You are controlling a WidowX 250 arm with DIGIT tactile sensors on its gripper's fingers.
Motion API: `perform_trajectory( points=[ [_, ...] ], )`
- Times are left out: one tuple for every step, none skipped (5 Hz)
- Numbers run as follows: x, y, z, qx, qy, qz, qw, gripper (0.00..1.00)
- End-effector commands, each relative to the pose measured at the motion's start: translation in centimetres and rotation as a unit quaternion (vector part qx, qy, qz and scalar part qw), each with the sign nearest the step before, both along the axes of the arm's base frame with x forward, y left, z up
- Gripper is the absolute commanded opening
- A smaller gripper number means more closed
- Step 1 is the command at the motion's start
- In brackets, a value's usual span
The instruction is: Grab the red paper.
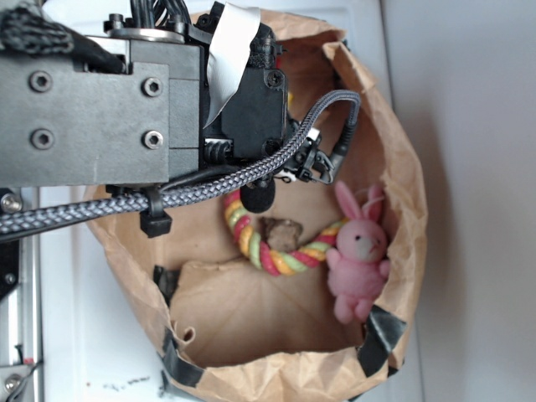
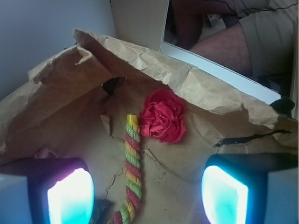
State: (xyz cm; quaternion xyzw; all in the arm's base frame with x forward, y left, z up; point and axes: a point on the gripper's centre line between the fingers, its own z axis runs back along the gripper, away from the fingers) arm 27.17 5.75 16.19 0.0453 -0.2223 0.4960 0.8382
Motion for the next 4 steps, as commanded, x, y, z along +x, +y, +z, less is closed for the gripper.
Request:
perform_trajectory(
  points=[
    [-0.3,0.4,1.1,0.002,-0.015,-0.002,1.000,1.00],
    [1.0,0.5,-1.0,-0.027,-0.035,0.040,0.998,1.00],
    [1.7,0.8,-1.9,-0.056,-0.035,0.046,0.997,1.00],
    [2.7,1.8,-2.8,-0.080,-0.040,0.052,0.995,1.00]
  ],
)
